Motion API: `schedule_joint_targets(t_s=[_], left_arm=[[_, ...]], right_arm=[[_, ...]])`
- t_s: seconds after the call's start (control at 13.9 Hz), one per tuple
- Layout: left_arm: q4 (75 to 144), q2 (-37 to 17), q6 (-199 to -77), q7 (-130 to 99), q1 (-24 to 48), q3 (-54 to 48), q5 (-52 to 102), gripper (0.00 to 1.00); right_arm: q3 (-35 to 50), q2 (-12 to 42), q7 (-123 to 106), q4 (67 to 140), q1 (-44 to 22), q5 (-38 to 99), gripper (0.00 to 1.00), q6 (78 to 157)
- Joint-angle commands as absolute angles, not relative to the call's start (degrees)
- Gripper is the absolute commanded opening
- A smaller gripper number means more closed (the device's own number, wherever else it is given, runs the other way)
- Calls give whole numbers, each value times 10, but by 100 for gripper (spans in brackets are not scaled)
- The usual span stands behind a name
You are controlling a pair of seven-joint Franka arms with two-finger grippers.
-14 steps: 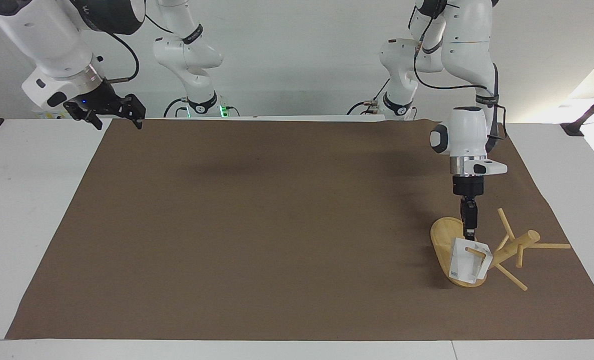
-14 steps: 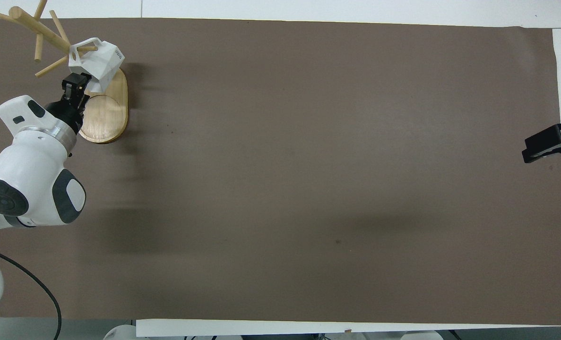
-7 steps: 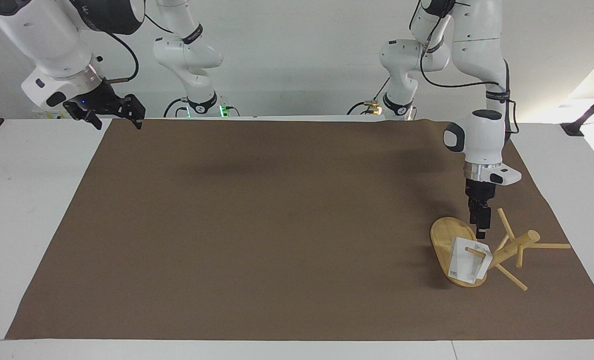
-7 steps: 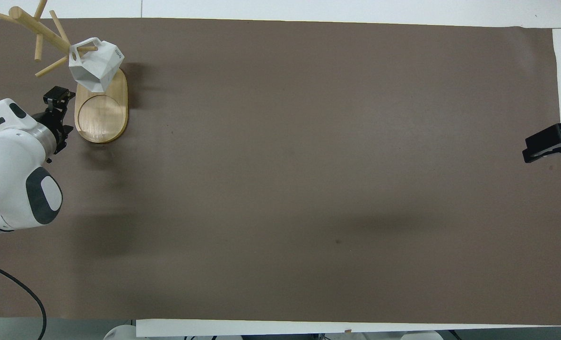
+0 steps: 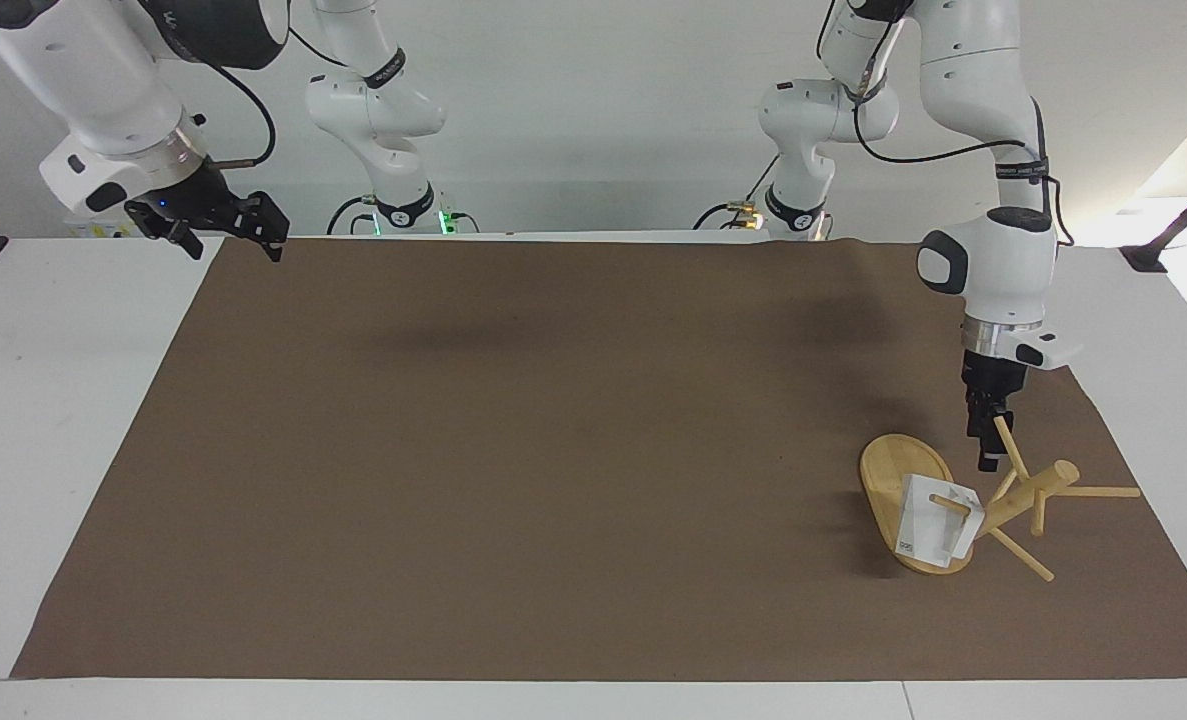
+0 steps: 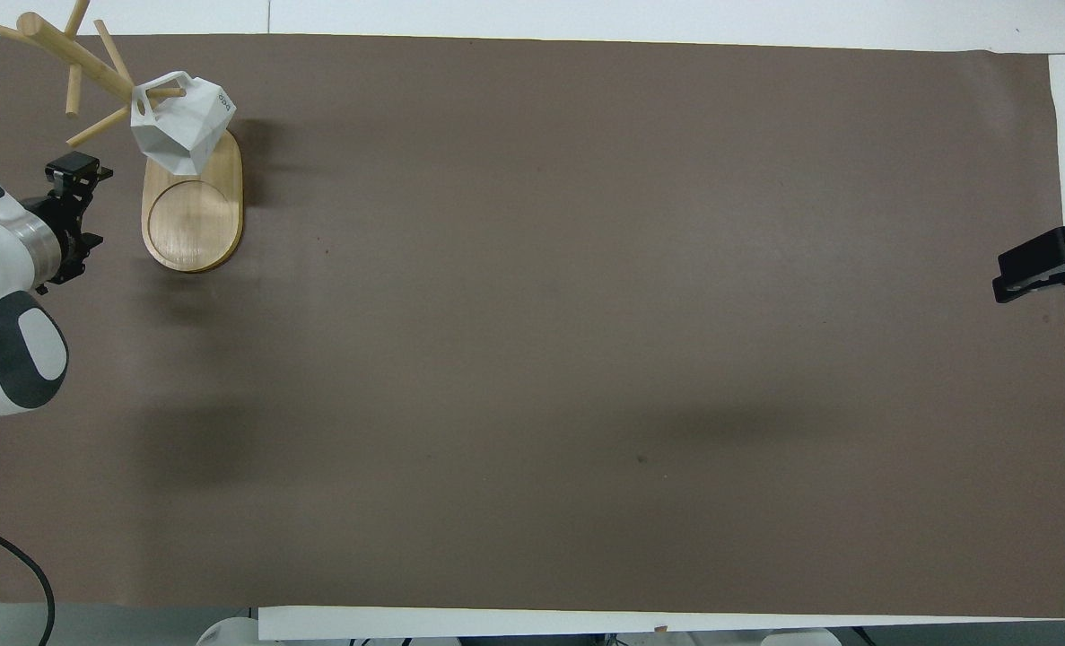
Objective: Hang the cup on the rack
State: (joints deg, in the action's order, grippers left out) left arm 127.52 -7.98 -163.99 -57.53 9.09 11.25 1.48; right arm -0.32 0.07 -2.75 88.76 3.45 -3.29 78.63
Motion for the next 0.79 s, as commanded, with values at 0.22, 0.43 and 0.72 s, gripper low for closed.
schedule_joint_targets(t_s=[0.22,0.43,0.72], left_arm=[[1128,-62,-1349,-499,109,113,10,99],[1079,-46,-1247,-446,111,108,9,99],[1014,-19,-1102,-334,125,105,6,99]], right_arm=[[0,-4,-21,896,42,-23,99,795],[0,-5,-22,898,47,-23,99,795],[0,-5,-22,898,47,-23,99,795]])
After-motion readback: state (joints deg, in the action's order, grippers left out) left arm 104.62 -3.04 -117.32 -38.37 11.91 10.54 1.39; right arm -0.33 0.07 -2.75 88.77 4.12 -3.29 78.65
